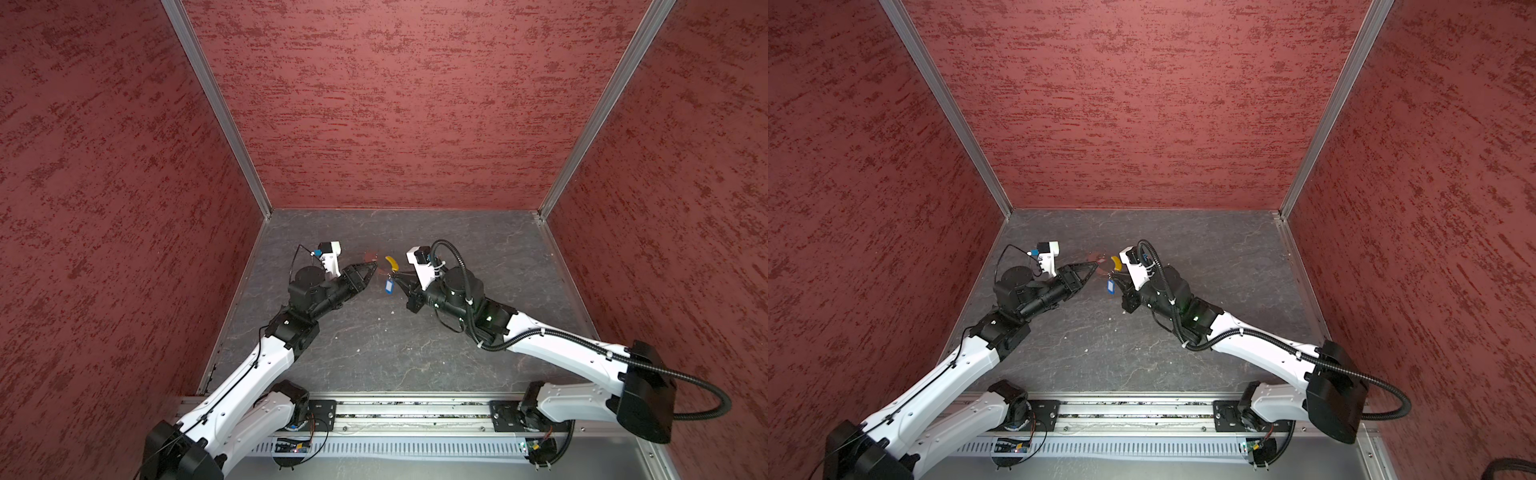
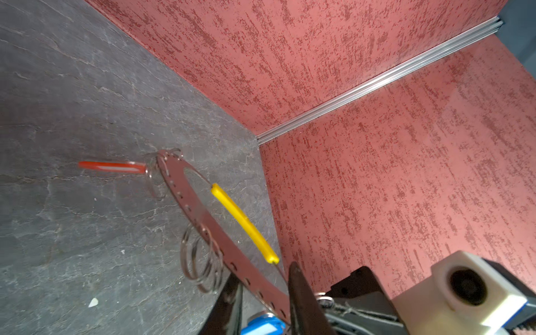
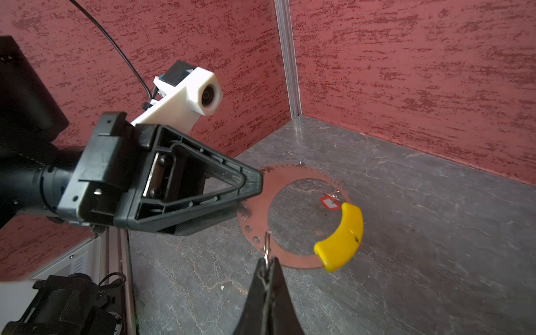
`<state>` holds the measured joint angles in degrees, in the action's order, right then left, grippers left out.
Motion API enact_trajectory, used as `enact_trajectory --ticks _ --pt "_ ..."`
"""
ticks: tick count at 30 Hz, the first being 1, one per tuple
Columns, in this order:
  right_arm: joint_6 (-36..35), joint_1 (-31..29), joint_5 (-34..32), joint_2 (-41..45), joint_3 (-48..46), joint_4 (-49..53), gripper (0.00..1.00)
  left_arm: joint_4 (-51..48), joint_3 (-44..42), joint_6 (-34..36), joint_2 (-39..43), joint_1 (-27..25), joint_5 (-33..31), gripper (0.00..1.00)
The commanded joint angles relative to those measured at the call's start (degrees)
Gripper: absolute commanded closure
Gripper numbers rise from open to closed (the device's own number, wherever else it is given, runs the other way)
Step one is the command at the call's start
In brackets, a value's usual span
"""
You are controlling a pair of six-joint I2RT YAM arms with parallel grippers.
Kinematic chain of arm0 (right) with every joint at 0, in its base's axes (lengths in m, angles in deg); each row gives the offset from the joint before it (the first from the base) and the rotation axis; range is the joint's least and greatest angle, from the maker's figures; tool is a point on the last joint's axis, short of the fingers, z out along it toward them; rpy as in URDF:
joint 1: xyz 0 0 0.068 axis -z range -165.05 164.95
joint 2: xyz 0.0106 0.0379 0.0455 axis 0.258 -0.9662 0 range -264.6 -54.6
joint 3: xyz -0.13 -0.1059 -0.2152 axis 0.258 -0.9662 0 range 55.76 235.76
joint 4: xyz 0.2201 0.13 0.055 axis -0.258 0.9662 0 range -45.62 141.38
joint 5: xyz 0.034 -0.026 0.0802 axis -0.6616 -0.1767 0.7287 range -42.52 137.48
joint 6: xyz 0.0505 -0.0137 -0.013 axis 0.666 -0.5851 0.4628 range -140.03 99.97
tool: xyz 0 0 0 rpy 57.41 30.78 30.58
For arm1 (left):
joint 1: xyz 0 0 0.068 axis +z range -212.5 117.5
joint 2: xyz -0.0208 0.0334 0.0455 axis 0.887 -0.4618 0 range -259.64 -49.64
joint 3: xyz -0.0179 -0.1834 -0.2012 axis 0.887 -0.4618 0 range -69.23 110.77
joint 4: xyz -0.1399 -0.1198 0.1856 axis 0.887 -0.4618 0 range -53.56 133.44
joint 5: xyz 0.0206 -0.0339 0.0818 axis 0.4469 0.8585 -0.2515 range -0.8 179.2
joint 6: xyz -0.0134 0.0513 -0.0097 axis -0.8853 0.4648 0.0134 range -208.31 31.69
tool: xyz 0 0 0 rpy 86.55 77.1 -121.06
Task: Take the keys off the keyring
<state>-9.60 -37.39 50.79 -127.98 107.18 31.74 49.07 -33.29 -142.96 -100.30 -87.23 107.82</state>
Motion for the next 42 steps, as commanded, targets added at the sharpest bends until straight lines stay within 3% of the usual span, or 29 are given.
enact_trajectory --ticks 1,13,20,23,27,30,33,38,42 --pt "-2.64 1.40 4.67 1.69 3.43 3.41 1.00 -2.53 -0.54 1.91 2.20 1.33 1.83 0.65" --pt "-8.00 7.60 15.00 3.80 6.81 12.12 1.00 -4.00 -1.11 8.07 5.53 5.92 10.20 0.36" --pt "-9.09 11.71 23.53 6.53 5.12 12.62 1.00 3.49 -0.11 12.60 1.51 5.97 16.66 0.23" --pt "-8.64 14.00 29.24 6.76 4.94 13.08 1.00 6.81 0.41 14.15 0.08 5.67 18.37 0.22" --pt "-7.14 16.39 34.36 6.68 4.52 13.18 1.00 16.84 -2.81 14.87 0.48 3.47 16.85 0.20" --pt "-5.99 17.78 37.58 6.94 3.69 12.53 1.00 18.54 -2.45 16.54 0.65 2.18 16.85 0.16" --pt "-4.54 18.78 41.11 7.07 2.74 11.25 1.00 20.83 -0.71 18.31 -1.11 1.45 21.78 0.21" --pt "-2.93 19.12 47.17 6.72 3.17 11.08 1.00 26.83 1.64 18.71 -6.12 0.62 32.43 0.42" --pt "-0.75 19.11 49.19 7.02 3.15 9.29 1.00 24.72 2.37 23.00 -6.21 -1.84 34.13 0.55"
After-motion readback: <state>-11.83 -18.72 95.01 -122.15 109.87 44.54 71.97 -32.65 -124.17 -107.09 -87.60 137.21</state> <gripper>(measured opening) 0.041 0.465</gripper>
